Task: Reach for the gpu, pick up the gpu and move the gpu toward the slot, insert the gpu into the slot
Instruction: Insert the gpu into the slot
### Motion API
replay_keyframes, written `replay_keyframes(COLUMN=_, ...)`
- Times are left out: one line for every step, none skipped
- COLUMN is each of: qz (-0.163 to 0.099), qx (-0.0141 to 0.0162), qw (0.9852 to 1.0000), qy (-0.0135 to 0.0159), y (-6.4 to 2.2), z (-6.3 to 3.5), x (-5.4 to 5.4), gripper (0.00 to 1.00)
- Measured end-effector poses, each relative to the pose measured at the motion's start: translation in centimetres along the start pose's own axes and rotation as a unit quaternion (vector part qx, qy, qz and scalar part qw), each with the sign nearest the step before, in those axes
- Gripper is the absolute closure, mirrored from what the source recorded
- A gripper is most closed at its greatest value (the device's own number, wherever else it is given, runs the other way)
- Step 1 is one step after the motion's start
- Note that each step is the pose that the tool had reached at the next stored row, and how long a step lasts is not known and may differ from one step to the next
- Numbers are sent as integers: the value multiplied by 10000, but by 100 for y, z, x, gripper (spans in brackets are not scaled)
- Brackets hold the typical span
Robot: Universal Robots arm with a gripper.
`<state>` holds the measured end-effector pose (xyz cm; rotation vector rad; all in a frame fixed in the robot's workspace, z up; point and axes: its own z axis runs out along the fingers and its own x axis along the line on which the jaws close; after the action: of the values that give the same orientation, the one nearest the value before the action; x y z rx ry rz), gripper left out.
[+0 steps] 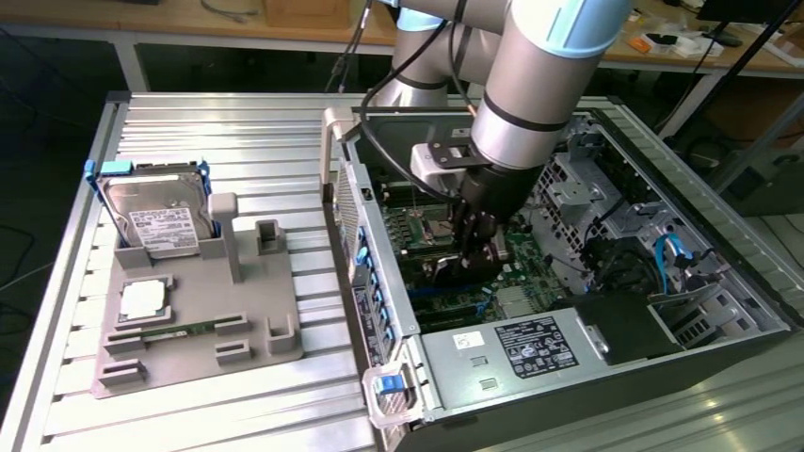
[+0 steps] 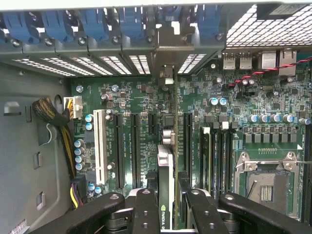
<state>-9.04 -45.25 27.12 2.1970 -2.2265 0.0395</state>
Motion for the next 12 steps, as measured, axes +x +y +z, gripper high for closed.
replay_keyframes(qz=0, qx=0, qw=10000, qy=0, y=5, z=0, x=0, gripper=73)
replay_keyframes(qz=0, qx=0, qw=10000, qy=0, y=11, z=0, x=1, gripper=73)
replay_keyframes(qz=0, qx=0, qw=10000, qy=0, y=14, z=0, x=0, gripper=73)
replay_keyframes(qz=-1, qx=0, qw=10000, qy=0, y=16, z=0, x=0, gripper=73)
replay_keyframes(qz=-1, qx=0, qw=10000, qy=-1, y=17, z=0, x=0, gripper=73)
replay_keyframes(qz=2, qx=1, qw=10000, qy=-1, y=22, z=1, x=1, gripper=73)
replay_keyframes(qz=3, qx=1, qw=10000, qy=0, y=26, z=5, x=1, gripper=73)
replay_keyframes(qz=4, qx=1, qw=10000, qy=0, y=27, z=6, x=1, gripper=73)
replay_keyframes(qz=4, qx=1, qw=10000, qy=0, y=29, z=7, x=1, gripper=73)
replay_keyframes(qz=5, qx=1, qw=10000, qy=0, y=30, z=8, x=1, gripper=73)
replay_keyframes(qz=6, qx=2, qw=10000, qy=0, y=32, z=9, x=1, gripper=73)
replay_keyframes(qz=7, qx=2, qw=10000, qy=0, y=36, z=12, x=1, gripper=73)
